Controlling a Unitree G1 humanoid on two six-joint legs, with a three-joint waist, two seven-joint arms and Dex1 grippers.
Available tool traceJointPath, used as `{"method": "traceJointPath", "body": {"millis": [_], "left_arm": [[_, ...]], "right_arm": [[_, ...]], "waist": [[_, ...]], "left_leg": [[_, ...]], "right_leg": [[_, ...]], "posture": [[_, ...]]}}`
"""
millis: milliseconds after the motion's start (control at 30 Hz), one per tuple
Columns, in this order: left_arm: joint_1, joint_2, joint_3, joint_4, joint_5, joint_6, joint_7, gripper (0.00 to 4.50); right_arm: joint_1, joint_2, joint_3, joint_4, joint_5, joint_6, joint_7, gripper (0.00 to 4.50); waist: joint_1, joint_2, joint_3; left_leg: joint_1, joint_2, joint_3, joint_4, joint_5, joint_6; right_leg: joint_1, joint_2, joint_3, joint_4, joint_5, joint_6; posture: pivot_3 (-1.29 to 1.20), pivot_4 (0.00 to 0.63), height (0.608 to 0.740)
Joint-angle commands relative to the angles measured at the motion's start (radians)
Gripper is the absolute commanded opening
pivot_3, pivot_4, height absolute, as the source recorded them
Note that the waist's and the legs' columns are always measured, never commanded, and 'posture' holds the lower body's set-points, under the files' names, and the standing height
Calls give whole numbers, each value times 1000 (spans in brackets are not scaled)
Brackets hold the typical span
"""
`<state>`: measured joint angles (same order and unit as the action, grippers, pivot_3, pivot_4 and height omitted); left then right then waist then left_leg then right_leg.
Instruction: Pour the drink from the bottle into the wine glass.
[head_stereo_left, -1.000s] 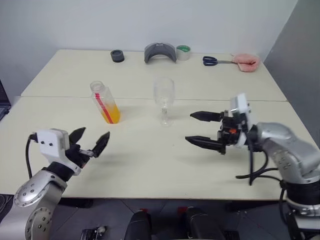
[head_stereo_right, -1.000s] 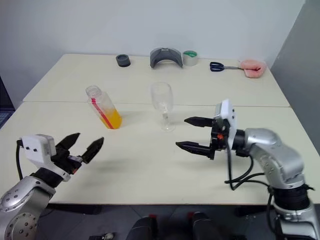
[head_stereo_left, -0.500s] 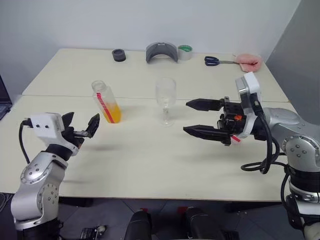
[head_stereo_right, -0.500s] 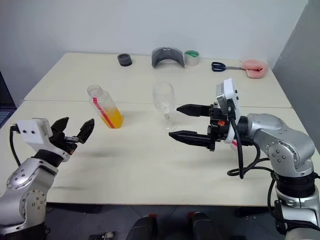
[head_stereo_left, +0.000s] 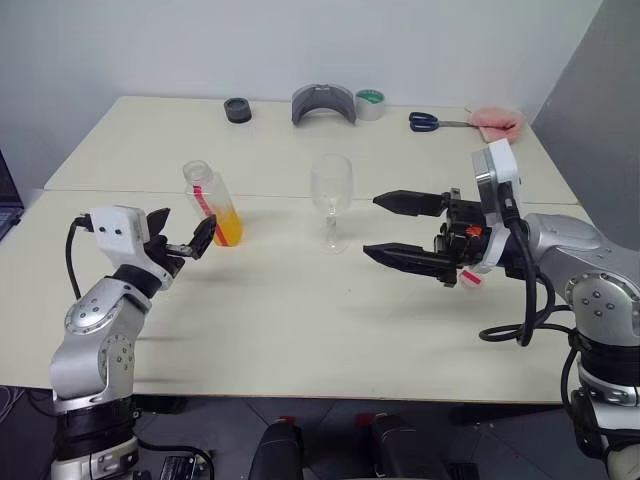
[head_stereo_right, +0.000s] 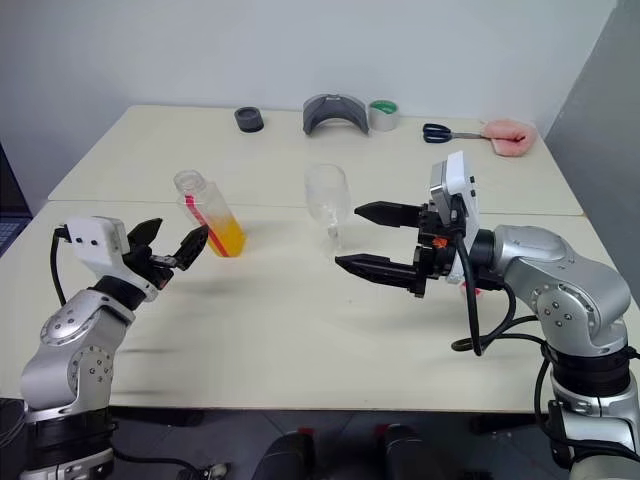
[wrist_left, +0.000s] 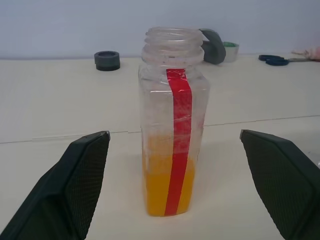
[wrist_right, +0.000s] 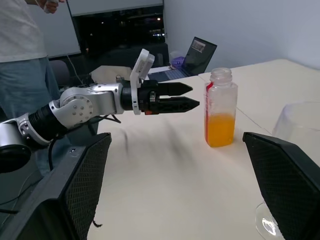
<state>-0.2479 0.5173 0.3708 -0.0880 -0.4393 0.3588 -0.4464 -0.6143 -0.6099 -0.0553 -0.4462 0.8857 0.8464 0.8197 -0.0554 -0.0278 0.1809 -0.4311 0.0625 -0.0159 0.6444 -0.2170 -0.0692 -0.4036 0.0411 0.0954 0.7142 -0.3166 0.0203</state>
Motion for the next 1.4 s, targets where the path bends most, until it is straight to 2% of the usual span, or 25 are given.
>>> {"method": "traceJointPath", "body": {"millis": [33, 600, 1033, 1133, 1333, 1400], "left_arm": [[-37, 19, -11, 23, 20, -48, -21, 4500], [-221, -26, -83, 288, 86, -206, -39, 4500], [-316, -31, -91, 509, 140, -343, -46, 4500], [-330, -27, -93, 539, 144, -364, -57, 3876], [-346, -25, -92, 565, 149, -381, -70, 2010], [-349, -24, -90, 570, 151, -382, -73, 1770]], "right_arm": [[-10, 2, -25, -31, 11, -21, -21, 4491], [-10, 0, -18, -23, 0, -40, -58, 4491], [10, -6, -32, -29, 1, -47, -88, 4491], [12, -7, -31, -31, -1, -50, -92, 4500], [13, -2, -29, -32, 1, -52, -103, 4500], [12, -3, -26, -30, -5, -56, -105, 4500]], "waist": [[0, 0, 0], [2, 0, 0], [2, 0, 0], [3, 0, 0], [2, 0, 0], [3, 0, 0]], "left_leg": [[0, 0, 0, 0, 0, 0], [-1, 0, 0, 0, 0, 0], [-1, 0, 0, 0, 0, 0], [-1, 0, 0, 0, 0, 0], [-1, 0, 0, 0, 0, 0], [-1, 0, 0, 0, 0, 0]], "right_leg": [[0, 0, 0, 0, 0, 0], [0, 0, 0, 0, 0, 0], [0, 0, -1, 0, 0, 0], [0, 0, -1, 0, 0, 0], [0, 0, -1, 0, 0, 0], [0, 0, -1, 0, 0, 0]], "posture": [[0, 150, 740], [0, 150, 740], [0, 150, 740], [0, 150, 740], [0, 150, 740], [0, 150, 740]]}}
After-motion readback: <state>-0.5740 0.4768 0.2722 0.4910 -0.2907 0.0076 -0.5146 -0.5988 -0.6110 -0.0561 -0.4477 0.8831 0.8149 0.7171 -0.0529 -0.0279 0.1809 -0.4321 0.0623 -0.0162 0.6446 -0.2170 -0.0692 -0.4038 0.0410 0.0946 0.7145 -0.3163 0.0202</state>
